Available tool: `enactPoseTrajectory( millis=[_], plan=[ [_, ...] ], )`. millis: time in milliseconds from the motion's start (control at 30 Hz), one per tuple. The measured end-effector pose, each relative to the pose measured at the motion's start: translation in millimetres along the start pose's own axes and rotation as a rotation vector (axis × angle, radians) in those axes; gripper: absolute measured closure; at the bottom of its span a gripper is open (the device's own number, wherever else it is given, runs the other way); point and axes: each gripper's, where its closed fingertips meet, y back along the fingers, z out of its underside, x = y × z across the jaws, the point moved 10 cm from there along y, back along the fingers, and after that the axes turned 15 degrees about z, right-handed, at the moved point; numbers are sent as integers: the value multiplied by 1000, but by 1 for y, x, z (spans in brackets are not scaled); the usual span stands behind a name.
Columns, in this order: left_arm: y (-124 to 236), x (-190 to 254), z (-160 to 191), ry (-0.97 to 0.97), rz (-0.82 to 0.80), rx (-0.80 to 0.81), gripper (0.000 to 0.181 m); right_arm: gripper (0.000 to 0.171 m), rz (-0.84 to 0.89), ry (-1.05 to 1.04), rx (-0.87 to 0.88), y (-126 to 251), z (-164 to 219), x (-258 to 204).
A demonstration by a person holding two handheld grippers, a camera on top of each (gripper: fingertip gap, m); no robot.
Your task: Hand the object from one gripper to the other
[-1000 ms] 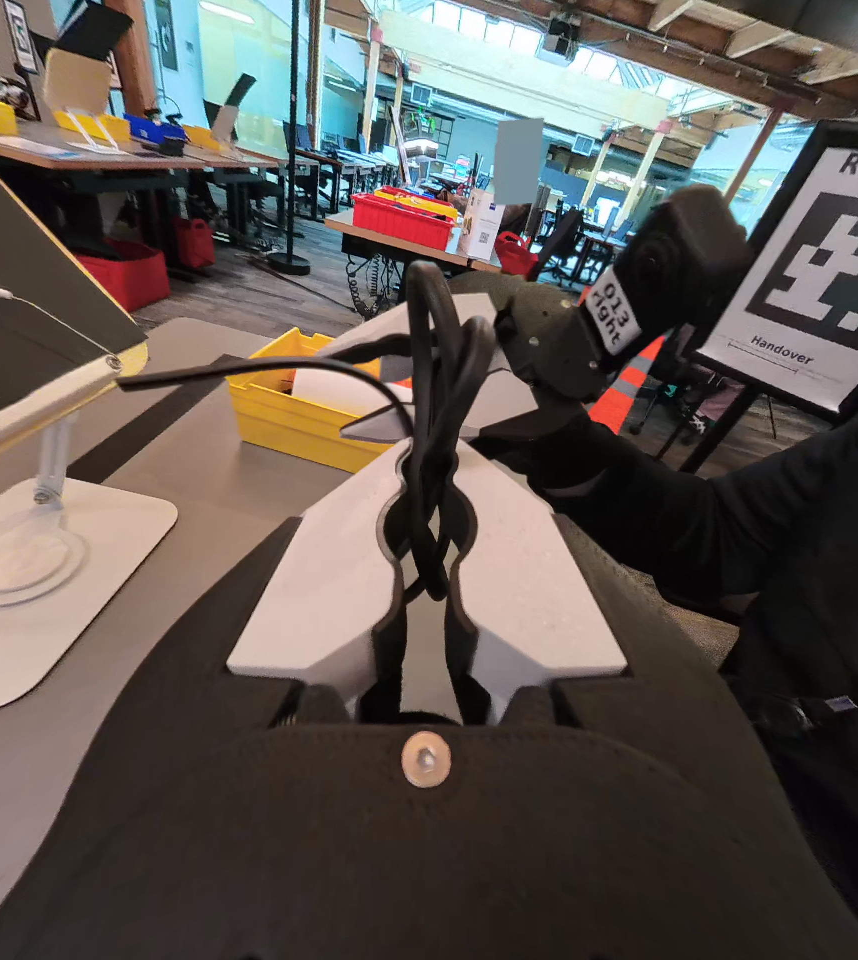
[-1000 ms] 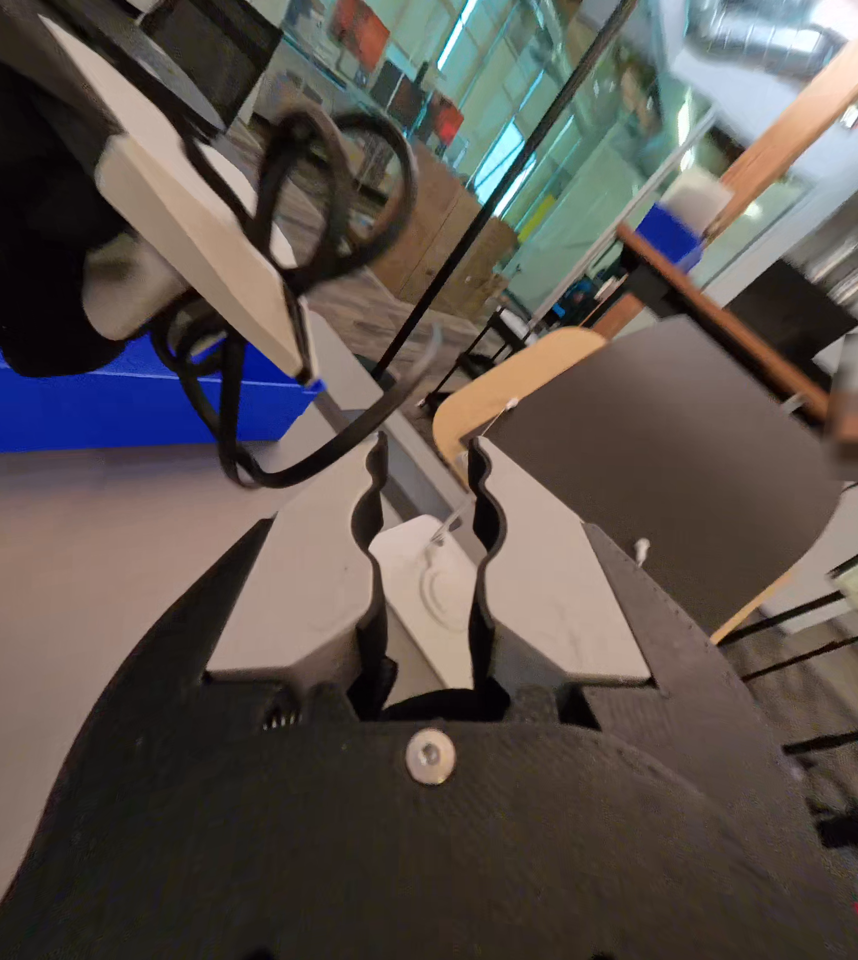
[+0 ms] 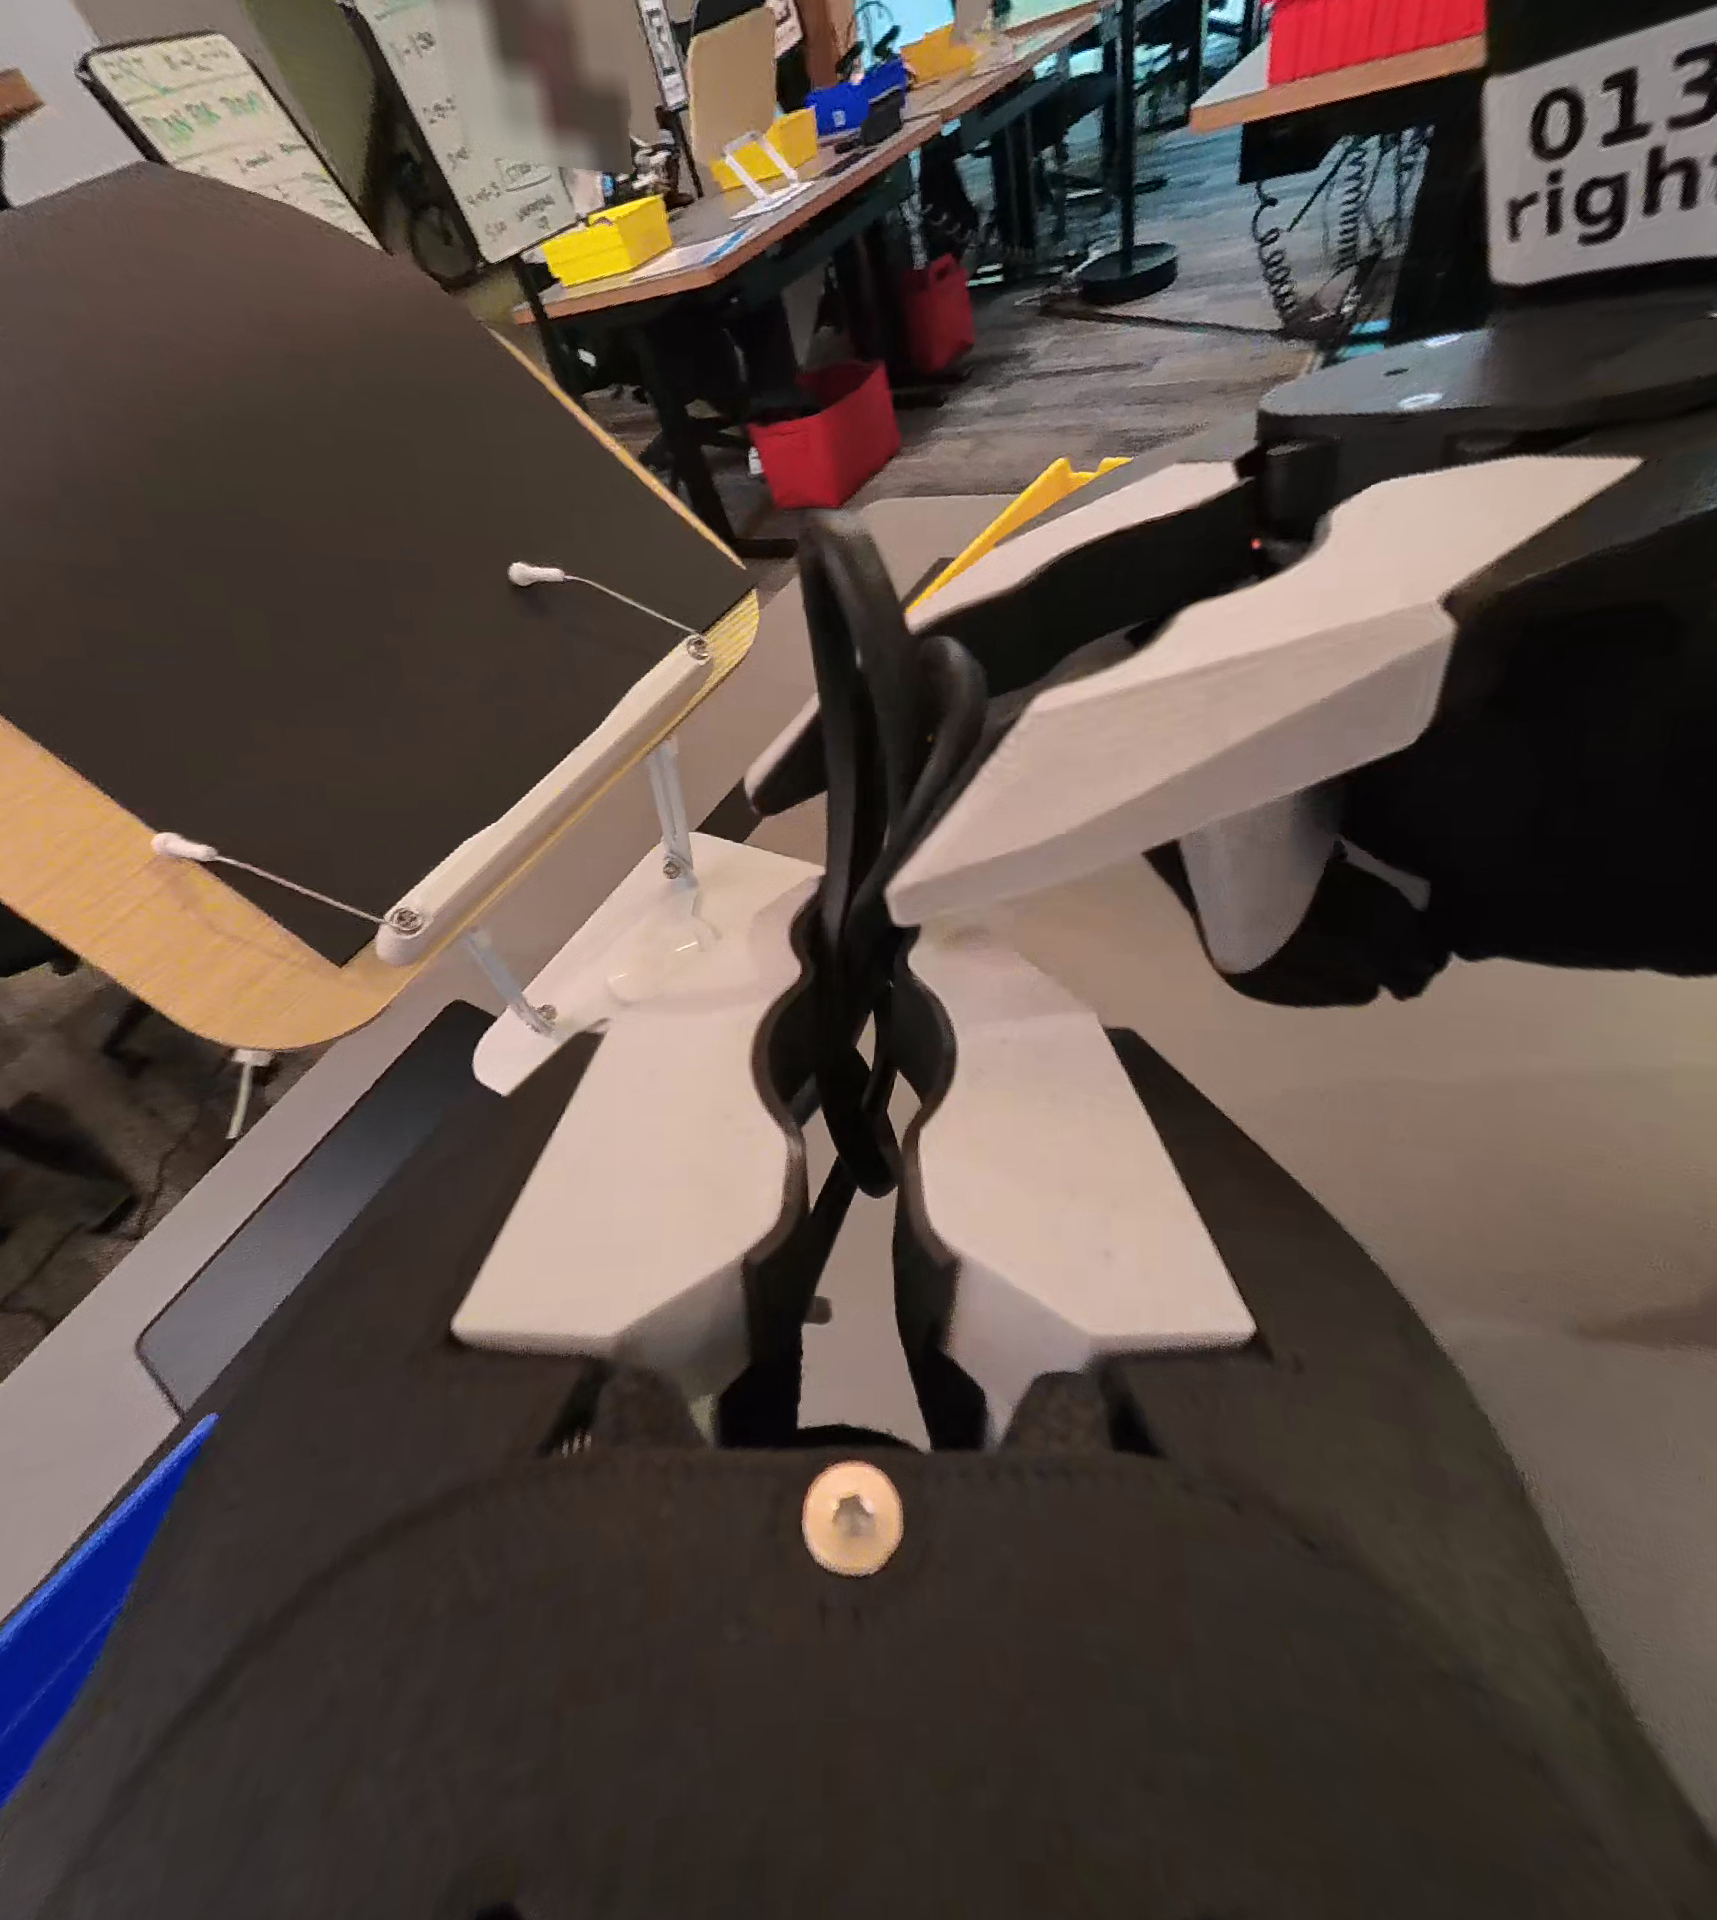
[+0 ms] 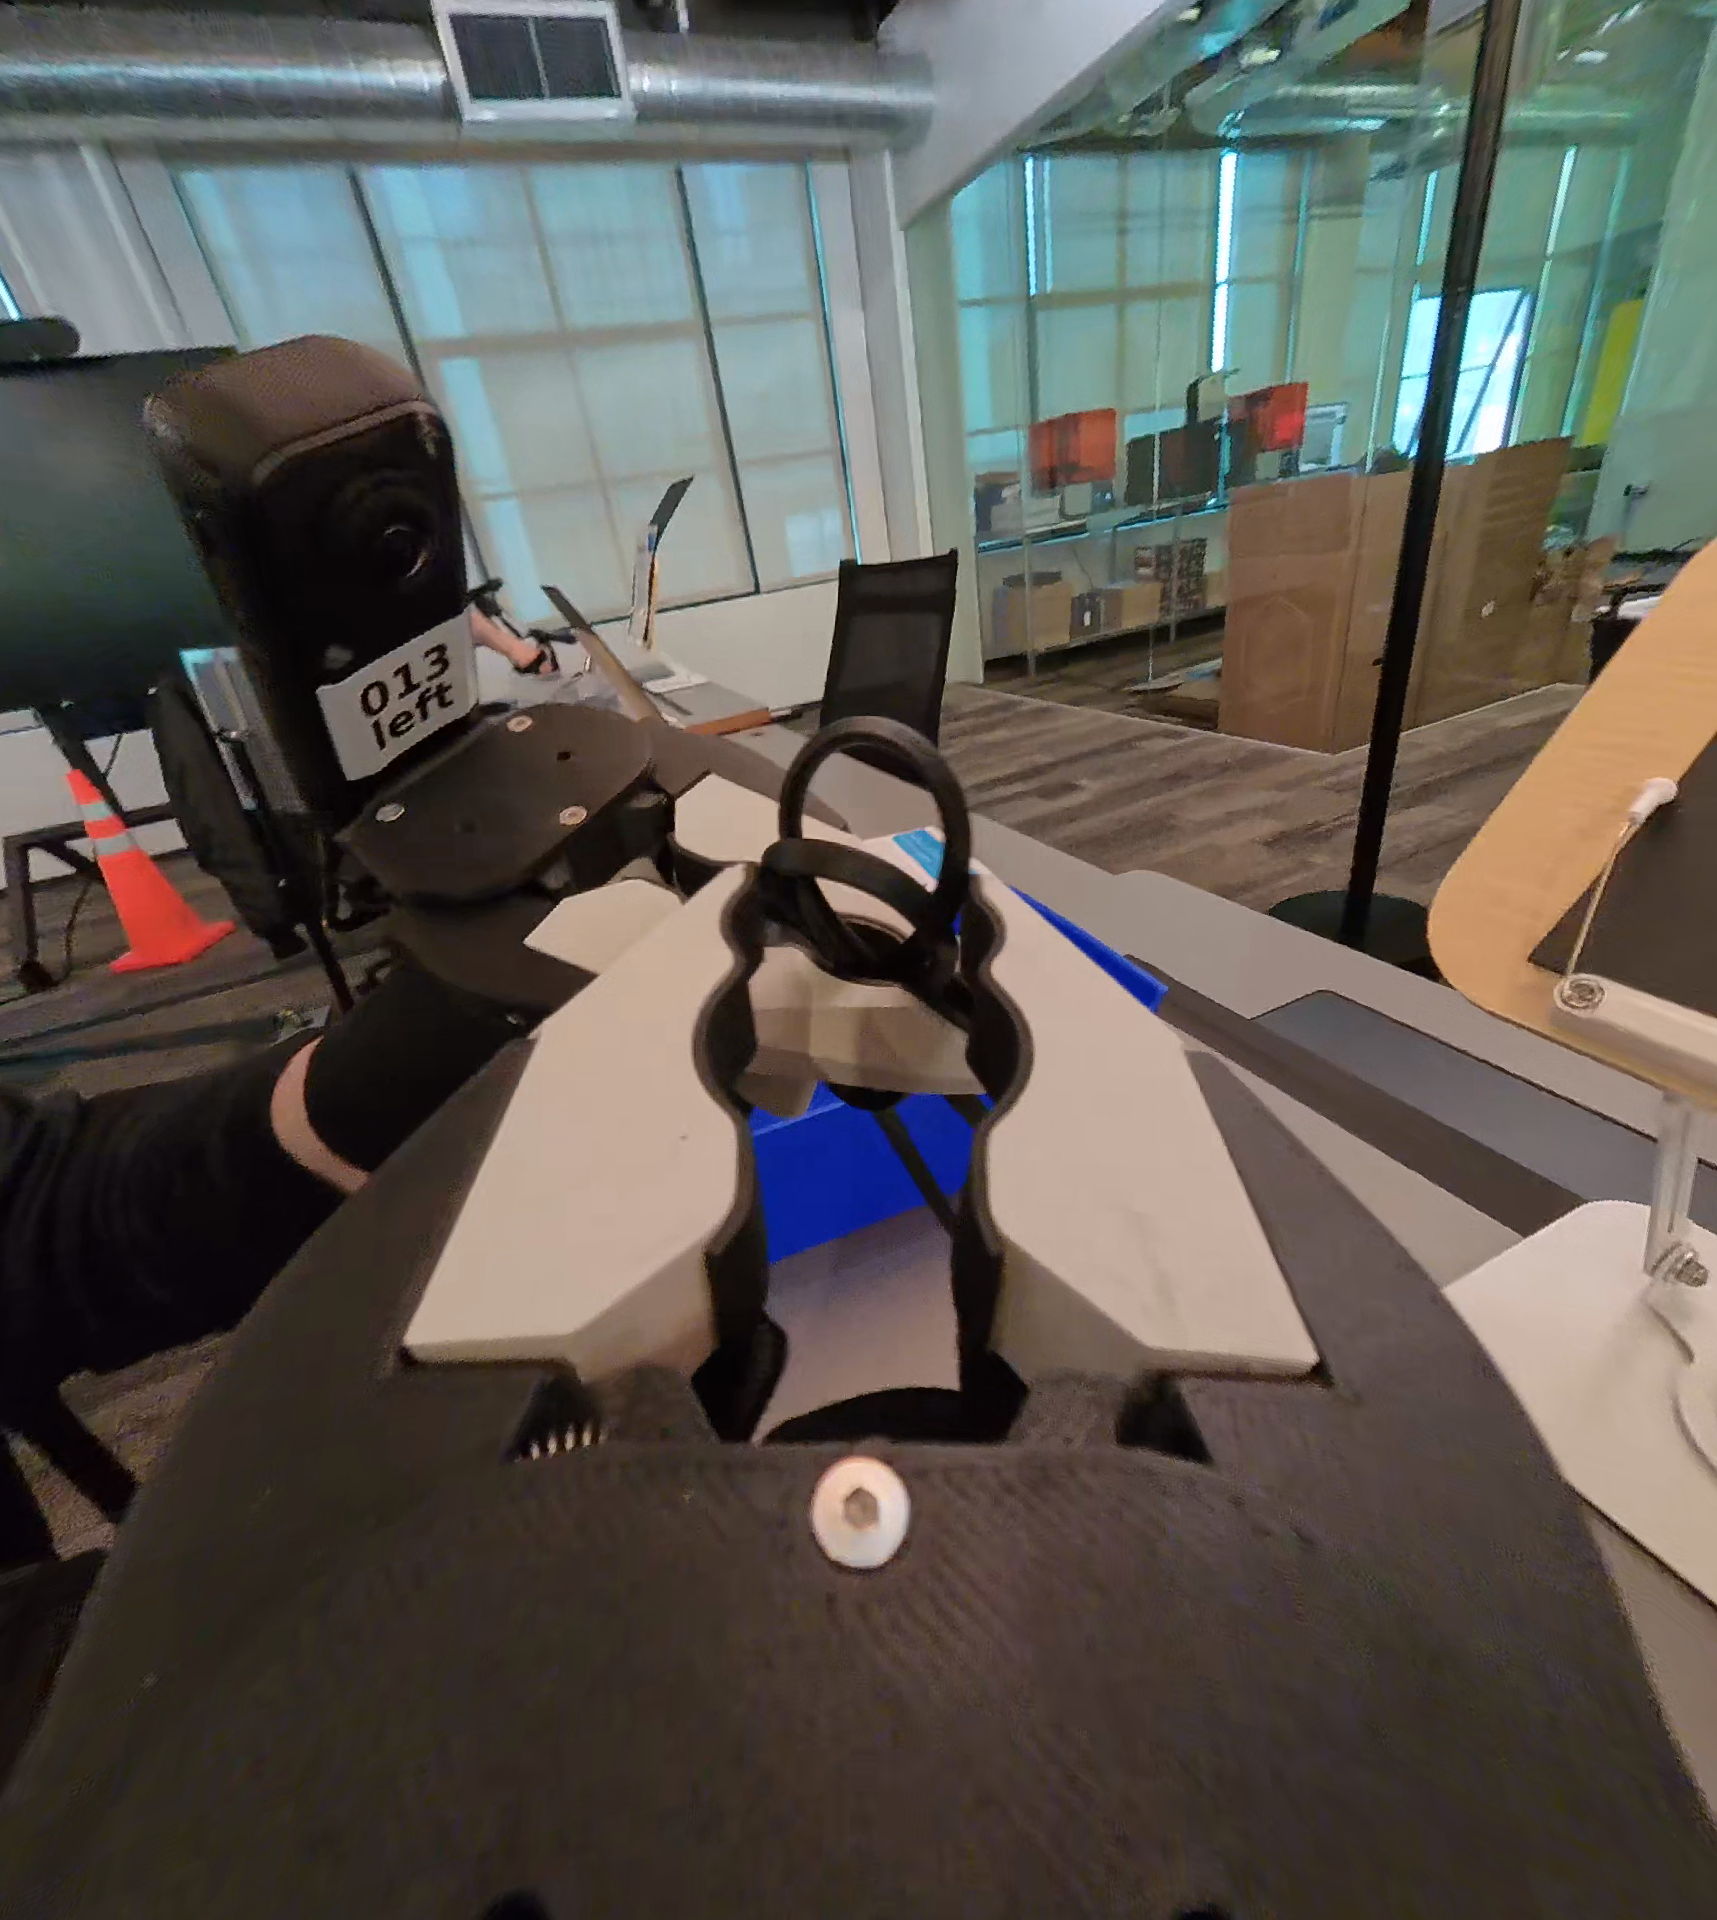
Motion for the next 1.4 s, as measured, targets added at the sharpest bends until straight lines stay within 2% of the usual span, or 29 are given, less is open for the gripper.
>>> enactPoseTrajectory(
  millis=[133, 233, 333, 467, 667, 767, 867, 1000, 1267, 1400],
  plan=[
    [-2, 2, 0, -28, -76, -34, 179, 138, 66, 57, 17, -2, 1, -6],
    [-4, 2, 2, -30, -82, -41, 179, 147, 94, 67, 34, -4, 3, -9],
    [-5, 5, 1, -42, -78, -38, 178, 165, 106, 71, 55, -2, 4, -8],
    [-6, 7, -1, -55, -67, -31, 174, 168, 110, 70, 65, 1, 2, -6],
    [0, 8, -6, -89, 32, -15, 154, 168, 113, 48, 91, 8, -4, 1],
    [6, 1, -7, -18, 155, 6, 138, 168, 136, 55, 113, 16, -12, 8],
    [13, -9, -3, 43, 234, 25, 132, 169, 145, 50, 125, 25, -20, 17],
    [10, -14, 6, 105, 357, 41, 132, 168, 142, 23, 148, 36, -30, 26],
    [-36, -2, 39, 135, 444, -53, 131, 168, 94, -22, 198, 47, -41, 25],
    [-47, -1, 51, 139, 447, -73, 158, 168, 76, -24, 209, 48, -44, 21]
  ],
)
